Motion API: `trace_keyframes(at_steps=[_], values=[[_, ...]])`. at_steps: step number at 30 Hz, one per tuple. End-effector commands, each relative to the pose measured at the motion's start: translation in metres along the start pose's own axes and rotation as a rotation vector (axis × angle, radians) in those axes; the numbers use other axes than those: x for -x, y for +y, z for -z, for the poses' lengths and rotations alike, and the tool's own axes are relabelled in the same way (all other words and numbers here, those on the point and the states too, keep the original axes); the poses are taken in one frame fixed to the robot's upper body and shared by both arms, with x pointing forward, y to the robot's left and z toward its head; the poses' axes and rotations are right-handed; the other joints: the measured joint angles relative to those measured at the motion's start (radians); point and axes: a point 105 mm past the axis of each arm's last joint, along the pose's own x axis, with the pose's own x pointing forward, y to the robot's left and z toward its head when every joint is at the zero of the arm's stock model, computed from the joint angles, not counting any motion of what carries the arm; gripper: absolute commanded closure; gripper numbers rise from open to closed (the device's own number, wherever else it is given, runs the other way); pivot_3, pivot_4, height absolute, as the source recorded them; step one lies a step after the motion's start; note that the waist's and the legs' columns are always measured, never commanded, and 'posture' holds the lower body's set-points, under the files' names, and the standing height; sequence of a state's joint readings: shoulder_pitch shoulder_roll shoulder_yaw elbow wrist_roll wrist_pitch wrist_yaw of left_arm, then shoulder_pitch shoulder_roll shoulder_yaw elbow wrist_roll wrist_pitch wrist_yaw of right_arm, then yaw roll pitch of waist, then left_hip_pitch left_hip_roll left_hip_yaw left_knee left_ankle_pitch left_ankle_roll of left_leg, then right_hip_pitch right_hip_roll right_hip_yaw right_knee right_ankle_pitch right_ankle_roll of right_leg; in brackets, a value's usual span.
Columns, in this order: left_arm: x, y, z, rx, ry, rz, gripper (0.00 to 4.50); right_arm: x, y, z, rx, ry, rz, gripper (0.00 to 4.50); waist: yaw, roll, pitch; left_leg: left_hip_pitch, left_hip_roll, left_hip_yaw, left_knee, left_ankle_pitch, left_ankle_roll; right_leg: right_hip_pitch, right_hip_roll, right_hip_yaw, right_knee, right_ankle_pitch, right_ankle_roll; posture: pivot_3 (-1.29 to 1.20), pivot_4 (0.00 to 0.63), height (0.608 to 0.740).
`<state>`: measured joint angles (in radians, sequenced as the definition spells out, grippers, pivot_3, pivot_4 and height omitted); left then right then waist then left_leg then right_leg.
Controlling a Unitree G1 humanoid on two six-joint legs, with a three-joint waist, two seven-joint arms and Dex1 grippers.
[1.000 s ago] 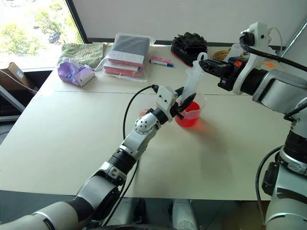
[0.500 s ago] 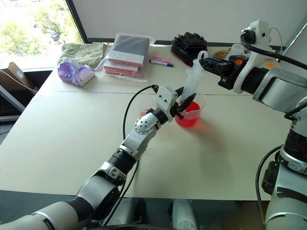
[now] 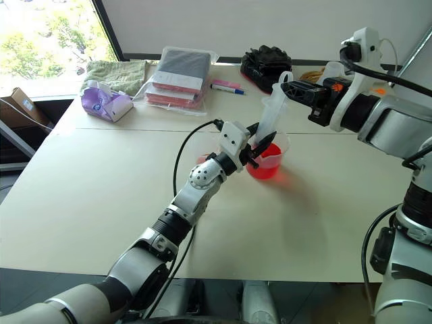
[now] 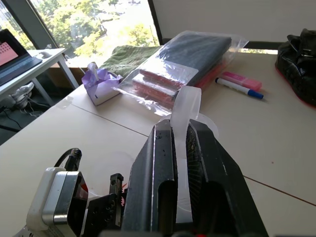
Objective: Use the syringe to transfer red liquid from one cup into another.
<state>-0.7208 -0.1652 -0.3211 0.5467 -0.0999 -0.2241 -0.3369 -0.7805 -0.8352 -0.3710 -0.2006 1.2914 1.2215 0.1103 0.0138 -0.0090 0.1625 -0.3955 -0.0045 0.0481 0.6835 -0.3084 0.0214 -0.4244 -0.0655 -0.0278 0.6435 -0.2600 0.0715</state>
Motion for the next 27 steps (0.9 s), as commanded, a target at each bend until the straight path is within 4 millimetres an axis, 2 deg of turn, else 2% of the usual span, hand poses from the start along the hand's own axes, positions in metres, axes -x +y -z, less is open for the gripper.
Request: trace_keyframes(at_steps=[1, 5, 11, 21, 27], values=[[-0.013, -0.040, 0.004, 0.091, 0.007, 0.091, 3.00, 0.018, 0.022, -0.040, 0.090, -0.176, -0.078, 3.37, 0.002, 0.000, 0.000, 0.000, 0.000, 0.000, 0.000, 0.000, 0.000, 0.000, 0.000, 0.000, 0.000, 0.000, 0.000, 0.00, 0.150, 0.740], [-0.014, -0.039, 0.000, 0.087, -0.009, 0.090, 3.00, 0.019, 0.021, -0.036, 0.102, -0.152, -0.083, 1.41, 0.001, 0.000, 0.000, 0.000, 0.000, 0.000, 0.000, 0.000, 0.000, 0.000, 0.000, 0.000, -0.001, 0.000, 0.000, 0.00, 0.150, 0.740], [-0.016, -0.035, -0.003, 0.085, -0.022, 0.075, 3.00, 0.025, 0.018, -0.036, 0.097, -0.143, -0.082, 1.41, 0.001, 0.000, 0.000, 0.000, 0.000, 0.000, 0.000, 0.000, 0.000, 0.000, 0.000, 0.000, -0.001, 0.000, 0.000, 0.00, 0.150, 0.740], [-0.017, -0.025, -0.011, 0.095, -0.067, 0.046, 3.00, 0.049, 0.000, -0.044, 0.107, -0.143, -0.025, 1.41, 0.001, 0.000, 0.000, 0.000, 0.000, 0.000, 0.000, 0.000, 0.000, 0.001, 0.000, 0.000, -0.001, 0.000, 0.000, 0.00, 0.150, 0.740], [-0.021, -0.022, -0.025, 0.109, -0.127, 0.050, 3.00, 0.054, -0.007, -0.043, 0.088, -0.156, -0.007, 1.41, 0.001, 0.000, 0.000, 0.000, 0.000, 0.000, 0.000, 0.000, 0.000, 0.001, 0.000, -0.001, -0.001, 0.000, 0.000, 0.00, 0.150, 0.740]])
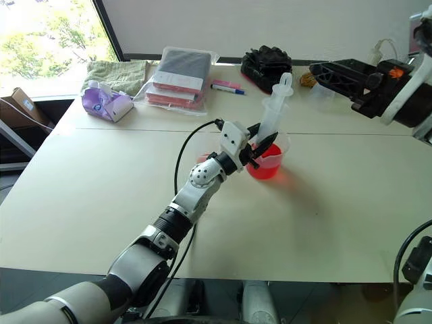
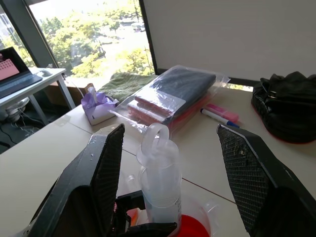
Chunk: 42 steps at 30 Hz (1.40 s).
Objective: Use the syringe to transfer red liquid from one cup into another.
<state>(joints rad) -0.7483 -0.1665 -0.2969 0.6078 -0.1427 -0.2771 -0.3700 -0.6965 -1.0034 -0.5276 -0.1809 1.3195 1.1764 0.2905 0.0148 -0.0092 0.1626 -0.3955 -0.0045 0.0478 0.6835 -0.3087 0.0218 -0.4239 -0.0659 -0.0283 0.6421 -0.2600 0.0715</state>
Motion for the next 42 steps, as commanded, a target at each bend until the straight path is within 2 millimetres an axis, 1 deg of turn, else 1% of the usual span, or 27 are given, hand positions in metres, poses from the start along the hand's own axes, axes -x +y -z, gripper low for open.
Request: trace_keyframes(at_steps=[1, 6, 8, 12, 14, 19, 23, 28, 32, 35, 39, 42], values=[[-0.022, -0.028, -0.026, 0.084, -0.111, 0.049, 3.00, 0.006, 0.002, -0.010, 0.029, -0.053, 0.004, 1.41, 0.000, 0.000, 0.000, 0.000, 0.000, 0.000, 0.000, 0.000, 0.000, 0.000, 0.000, 0.000, 0.000, 0.000, 0.000, 0.00, 0.150, 0.740], [-0.027, -0.027, -0.048, 0.139, -0.183, 0.063, 3.00, 0.003, 0.002, -0.006, 0.024, -0.048, 0.001, 1.41, 0.000, 0.000, 0.000, 0.000, 0.000, 0.000, 0.000, 0.000, 0.000, 0.000, 0.000, 0.000, 0.000, 0.000, 0.000, 0.00, 0.150, 0.740], [-0.028, -0.024, -0.062, 0.219, -0.227, 0.077, 3.00, 0.002, 0.002, -0.005, 0.021, -0.047, -0.003, 1.41, -0.001, 0.000, 0.000, 0.000, 0.000, 0.000, 0.000, 0.000, 0.000, 0.000, 0.000, 0.000, 0.000, 0.000, 0.000, 0.00, 0.150, 0.740], [-0.027, -0.015, -0.084, 0.295, -0.278, 0.099, 3.00, 0.001, 0.003, -0.001, 0.016, -0.046, -0.008, 1.41, 0.000, 0.000, 0.000, -0.001, 0.000, 0.000, 0.000, 0.000, 0.000, -0.001, 0.000, 0.000, 0.000, 0.000, 0.000, 0.00, 0.150, 0.740], [-0.027, -0.013, -0.090, 0.321, -0.285, 0.105, 3.00, 0.001, 0.003, 0.000, 0.014, -0.047, -0.010, 1.41, 0.001, 0.000, 0.000, -0.001, 0.000, 0.000, 0.000, 0.000, 0.000, -0.001, 0.000, 0.000, -0.001, 0.000, 0.000, 0.00, 0.150, 0.740], [-0.025, -0.009, -0.112, 0.415, -0.315, 0.181, 3.00, -0.002, 0.004, 0.002, 0.006, -0.054, -0.018, 1.41, -0.001, 0.000, 0.000, -0.002, 0.000, 0.000, 0.000, 0.000, 0.000, -0.001, 0.001, 0.000, -0.001, 0.000, 0.000, 0.00, 0.150, 0.740], [-0.017, -0.006, -0.127, 0.428, -0.331, 0.250, 3.00, -0.003, 0.004, 0.003, 0.004, -0.058, -0.024, 1.41, -0.001, 0.000, 0.000, -0.002, 0.000, 0.000, 0.000, 0.000, 0.000, -0.001, 0.001, 0.000, -0.001, 0.000, 0.000, 0.00, 0.150, 0.740], [-0.003, 0.015, -0.143, 0.339, -0.348, 0.256, 3.00, -0.006, 0.006, 0.003, 0.003, -0.062, -0.035, 1.41, -0.001, 0.000, 0.000, -0.002, 0.000, 0.000, 0.000, 0.000, 0.000, -0.001, 0.002, 0.000, -0.002, 0.000, 0.000, 0.00, 0.150, 0.740], [0.010, 0.040, -0.149, 0.239, -0.342, 0.204, 3.00, -0.009, 0.007, 0.002, 0.000, -0.065, -0.048, 1.41, -0.004, 0.000, 0.000, -0.001, 0.000, 0.000, 0.000, 0.000, 0.000, -0.001, 0.002, 0.000, -0.001, 0.000, 0.000, 0.00, 0.150, 0.740], [0.019, 0.055, -0.153, 0.178, -0.331, 0.172, 3.00, -0.013, 0.009, 0.004, -0.003, -0.061, -0.063, 1.41, -0.002, 0.000, 0.000, -0.001, 0.000, 0.000, 0.000, 0.000, 0.000, -0.001, 0.002, 0.000, 0.000, 0.000, 0.000, 0.00, 0.150, 0.740], [0.030, 0.063, -0.153, 0.133, -0.304, 0.172, 3.00, -0.016, 0.009, 0.004, -0.006, -0.056, -0.075, 1.41, 0.001, 0.000, 0.000, -0.002, 0.000, 0.000, 0.000, 0.000, 0.000, -0.001, 0.002, 0.000, -0.002, 0.000, 0.000, 0.00, 0.150, 0.740], [0.043, 0.066, -0.141, 0.171, -0.235, 0.205, 3.00, -0.020, 0.010, 0.005, -0.005, -0.048, -0.088, 1.41, -0.001, 0.000, 0.000, -0.003, 0.000, 0.000, 0.000, 0.000, 0.000, -0.001, 0.002, 0.000, -0.004, 0.000, 0.000, 0.00, 0.150, 0.740]])
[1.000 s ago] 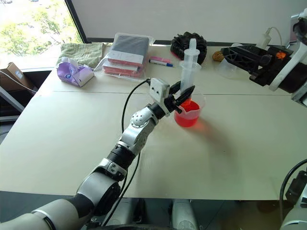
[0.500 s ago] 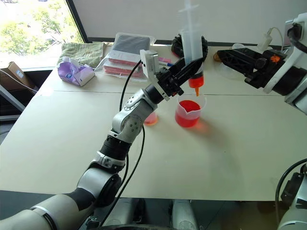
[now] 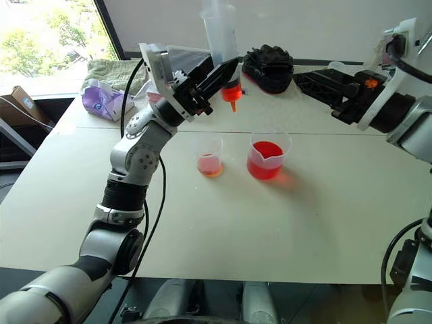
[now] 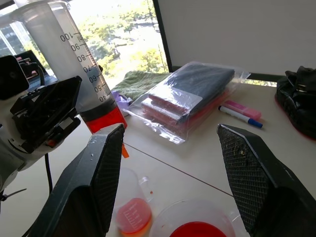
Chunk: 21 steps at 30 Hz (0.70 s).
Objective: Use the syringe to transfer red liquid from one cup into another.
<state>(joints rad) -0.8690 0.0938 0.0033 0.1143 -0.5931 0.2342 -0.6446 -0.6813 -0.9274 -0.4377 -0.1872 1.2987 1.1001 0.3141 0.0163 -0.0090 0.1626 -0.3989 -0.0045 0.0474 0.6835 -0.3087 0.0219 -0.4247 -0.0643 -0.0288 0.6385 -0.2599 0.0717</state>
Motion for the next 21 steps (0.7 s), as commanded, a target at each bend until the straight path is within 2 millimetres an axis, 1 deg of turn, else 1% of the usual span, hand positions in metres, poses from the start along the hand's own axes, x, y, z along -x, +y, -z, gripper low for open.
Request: trace_keyframes(at_steps=[1, 6, 9, 13, 21], values=[[0.014, -0.006, 0.001, 0.024, 0.046, 0.057, 3.00, -0.002, 0.005, -0.015, 0.039, -0.049, -0.024, 1.41, -0.004, 0.000, 0.000, 0.000, 0.000, 0.000, 0.000, 0.000, 0.000, 0.000, 0.000, 0.000, 0.000, 0.000, 0.000, 0.00, 0.150, 0.740], [0.030, -0.005, 0.013, 0.036, 0.102, 0.053, 3.00, -0.005, 0.005, -0.013, 0.037, -0.038, -0.039, 1.41, -0.004, 0.000, 0.000, 0.001, 0.000, 0.000, 0.000, 0.000, 0.000, 0.000, 0.000, 0.000, 0.000, 0.000, 0.000, 0.00, 0.150, 0.740], [0.040, -0.001, 0.012, 0.030, 0.115, 0.030, 3.00, -0.006, 0.005, -0.013, 0.036, -0.035, -0.045, 1.41, -0.003, 0.000, 0.000, 0.000, 0.000, 0.000, 0.000, 0.000, 0.000, 0.000, 0.000, 0.000, 0.000, 0.000, 0.000, 0.00, 0.150, 0.740], [0.048, 0.002, 0.011, 0.020, 0.127, 0.011, 3.00, -0.008, 0.006, -0.012, 0.035, -0.031, -0.050, 1.41, -0.004, 0.000, 0.000, 0.000, 0.000, 0.000, 0.000, 0.000, 0.000, 0.000, 0.000, 0.000, 0.000, 0.000, 0.000, 0.00, 0.150, 0.740], [0.062, 0.009, 0.025, -0.051, 0.193, -0.014, 3.00, -0.015, 0.016, -0.013, 0.041, -0.024, -0.099, 1.41, -0.004, 0.001, 0.000, 0.001, 0.000, 0.000, 0.000, 0.000, 0.000, 0.000, -0.001, 0.000, 0.000, 0.000, 0.000, 0.00, 0.150, 0.740]])
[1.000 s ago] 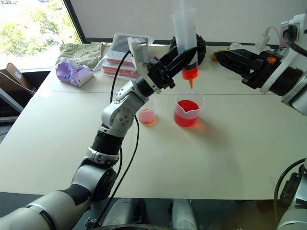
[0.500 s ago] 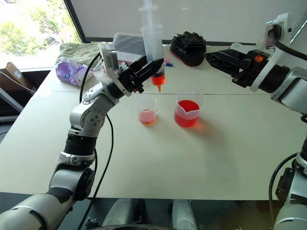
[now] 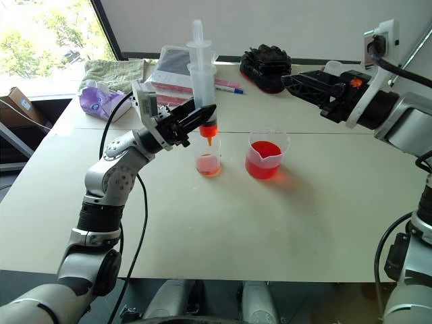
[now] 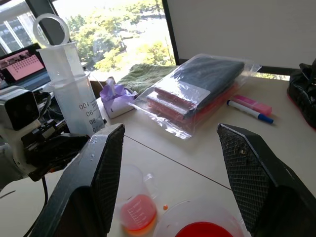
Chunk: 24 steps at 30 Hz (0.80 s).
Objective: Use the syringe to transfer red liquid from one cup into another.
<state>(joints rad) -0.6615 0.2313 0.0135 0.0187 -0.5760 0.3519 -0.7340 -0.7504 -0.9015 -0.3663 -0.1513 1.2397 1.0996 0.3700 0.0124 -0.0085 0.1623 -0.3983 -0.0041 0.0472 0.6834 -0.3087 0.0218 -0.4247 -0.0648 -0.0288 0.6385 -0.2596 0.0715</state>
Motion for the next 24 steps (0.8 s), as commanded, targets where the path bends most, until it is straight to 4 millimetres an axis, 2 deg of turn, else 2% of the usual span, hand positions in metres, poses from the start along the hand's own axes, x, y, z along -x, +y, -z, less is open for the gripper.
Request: trace_keyframes(at_steps=[1, 6, 13, 17, 24], values=[[0.002, -0.003, -0.007, -0.089, -0.016, 0.022, 3.00, -0.003, 0.013, -0.014, 0.036, -0.045, -0.056, 1.41, 0.000, 0.000, 0.000, 0.000, 0.000, 0.000, 0.000, 0.000, 0.000, 0.000, 0.000, 0.000, 0.000, 0.000, 0.000, 0.00, 0.150, 0.740], [0.005, 0.005, 0.008, -0.159, 0.013, -0.012, 3.00, -0.013, 0.035, -0.014, 0.054, -0.026, -0.150, 1.41, 0.000, 0.000, 0.000, 0.000, 0.000, 0.000, 0.000, 0.000, 0.000, 0.000, 0.000, 0.000, 0.000, 0.000, 0.000, 0.00, 0.150, 0.740], [0.005, 0.010, 0.018, -0.190, 0.020, -0.020, 3.00, -0.026, 0.057, -0.023, 0.051, -0.032, -0.253, 1.41, 0.000, 0.000, 0.000, 0.000, 0.000, 0.000, 0.000, 0.000, 0.000, 0.000, -0.001, 0.000, 0.000, 0.000, 0.000, 0.00, 0.150, 0.740], [0.004, 0.013, 0.022, -0.200, 0.027, -0.021, 3.00, -0.045, 0.064, -0.028, 0.029, -0.024, -0.291, 1.41, -0.004, 0.000, 0.000, 0.000, 0.000, 0.000, 0.000, 0.000, 0.000, -0.001, -0.002, 0.000, -0.001, 0.000, -0.001, 0.00, 0.150, 0.740], [0.005, 0.017, 0.024, -0.217, 0.025, -0.035, 3.00, -0.070, 0.071, -0.014, 0.023, 0.047, -0.363, 1.41, -0.002, 0.000, 0.000, -0.001, 0.000, 0.000, -0.001, 0.000, 0.000, -0.001, -0.002, 0.000, -0.001, 0.001, -0.001, 0.00, 0.150, 0.740]])
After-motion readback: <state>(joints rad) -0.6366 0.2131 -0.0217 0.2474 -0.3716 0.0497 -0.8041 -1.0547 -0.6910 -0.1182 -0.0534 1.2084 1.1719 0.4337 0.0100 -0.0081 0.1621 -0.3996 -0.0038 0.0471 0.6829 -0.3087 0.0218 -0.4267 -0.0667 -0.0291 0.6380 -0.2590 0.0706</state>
